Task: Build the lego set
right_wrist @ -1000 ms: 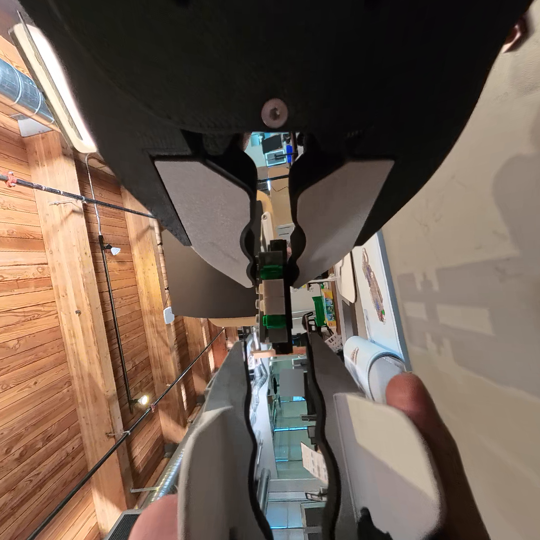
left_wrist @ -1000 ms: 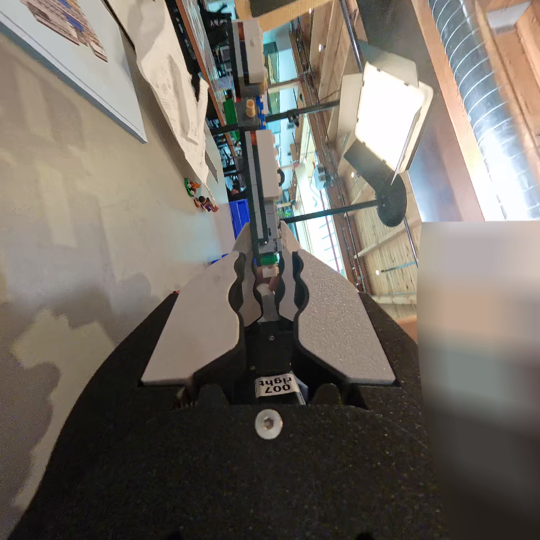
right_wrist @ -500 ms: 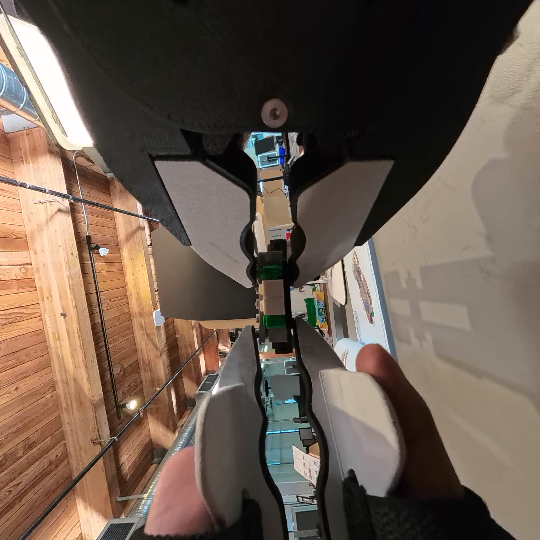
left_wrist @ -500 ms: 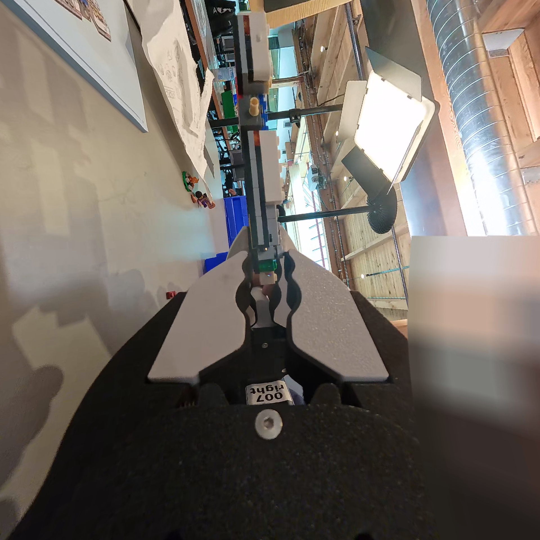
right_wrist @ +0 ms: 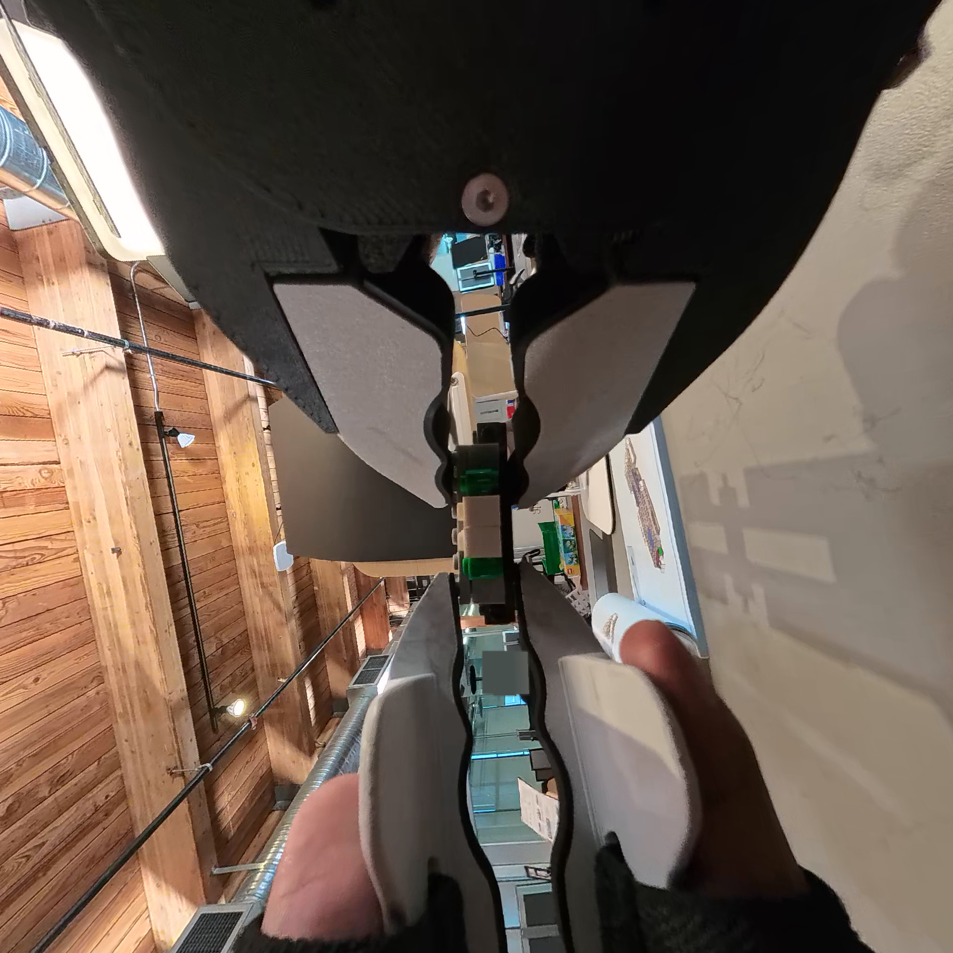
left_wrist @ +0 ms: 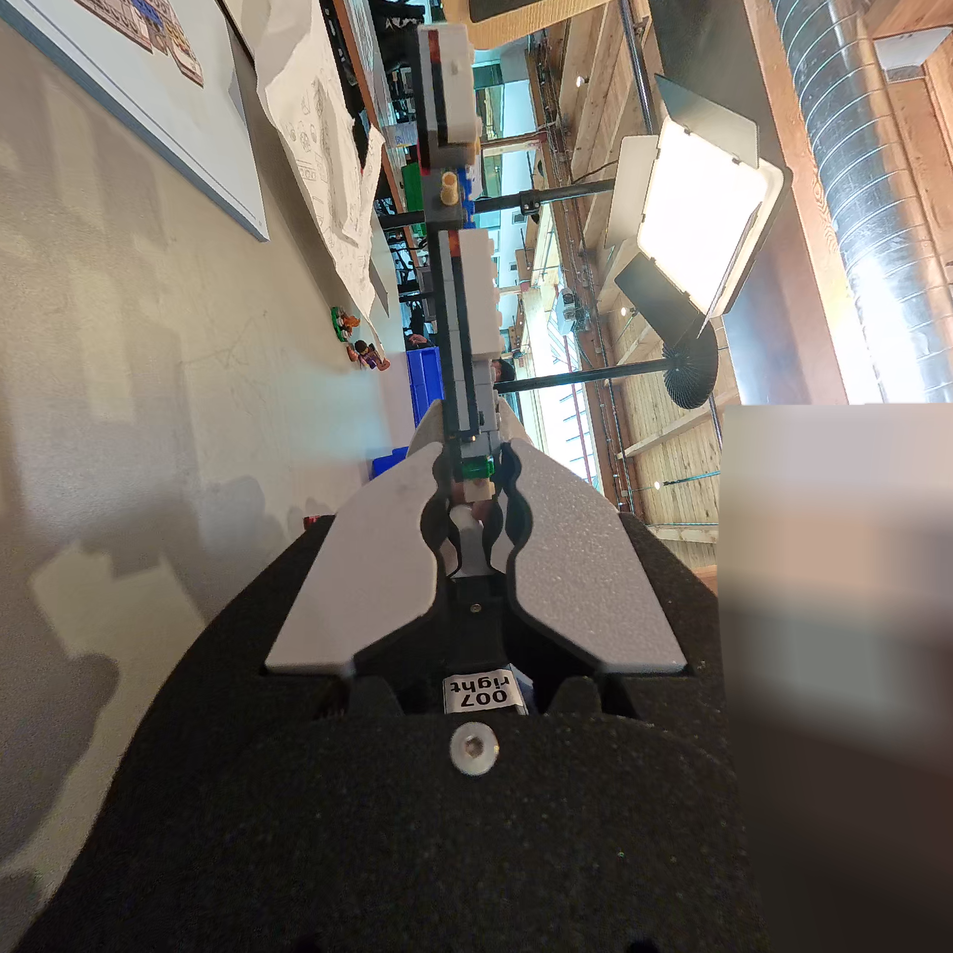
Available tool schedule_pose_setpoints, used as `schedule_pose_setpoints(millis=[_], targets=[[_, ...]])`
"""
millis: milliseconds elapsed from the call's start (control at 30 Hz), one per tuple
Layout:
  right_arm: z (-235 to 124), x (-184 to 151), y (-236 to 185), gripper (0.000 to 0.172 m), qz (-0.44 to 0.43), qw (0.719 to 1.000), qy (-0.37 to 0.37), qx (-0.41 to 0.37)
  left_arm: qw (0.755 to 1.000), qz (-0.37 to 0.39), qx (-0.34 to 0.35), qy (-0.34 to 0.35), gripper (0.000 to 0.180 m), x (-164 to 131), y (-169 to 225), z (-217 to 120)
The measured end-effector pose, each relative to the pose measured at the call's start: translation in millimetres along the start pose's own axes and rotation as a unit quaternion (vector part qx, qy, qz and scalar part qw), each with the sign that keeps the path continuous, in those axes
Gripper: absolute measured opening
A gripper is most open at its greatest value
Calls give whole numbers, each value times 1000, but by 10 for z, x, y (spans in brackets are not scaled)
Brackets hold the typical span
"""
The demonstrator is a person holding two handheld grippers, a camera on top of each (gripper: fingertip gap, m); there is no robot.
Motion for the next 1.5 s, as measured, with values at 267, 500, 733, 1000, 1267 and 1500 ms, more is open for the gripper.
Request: schedule_pose_setpoints(millis=[267, 500, 733, 1000, 1267, 1500], targets=[[-8, 22, 9, 20, -5, 1000, 1, -3, 1000, 1, 0, 4, 17, -14, 6, -9], [-14, 24, 16, 20, -2, 1000, 3, -1, 1000, 2, -12, -8, 17, 7, -1, -11], [-26, 61, 13, 20, -9, 1000, 4, -7, 1000, 15, 4, -27, 22, 37, 29, 4], [-55, 105, -3, 20, -20, 1000, 7, -7, 999, 5, 14, -45, 18, 26, 3, 41], [-78, 103, 6, 20, -19, 1000, 9, -6, 999, 4, 8, -45, 18, 23, -16, 46], [-107, 76, 32, 20, -13, 1000, 17, -12, 997, 33, -9, -70, 19, 43, -7, 47]])
Point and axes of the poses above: each gripper's, where its closed fingertips meet, z out along the fingers, x out of its top, y = z × x across the jaws, the point moved 10 cm from there along -z, back along the fingers, and after that the axes turned 12 degrees about -y, right-handed, at the moved point
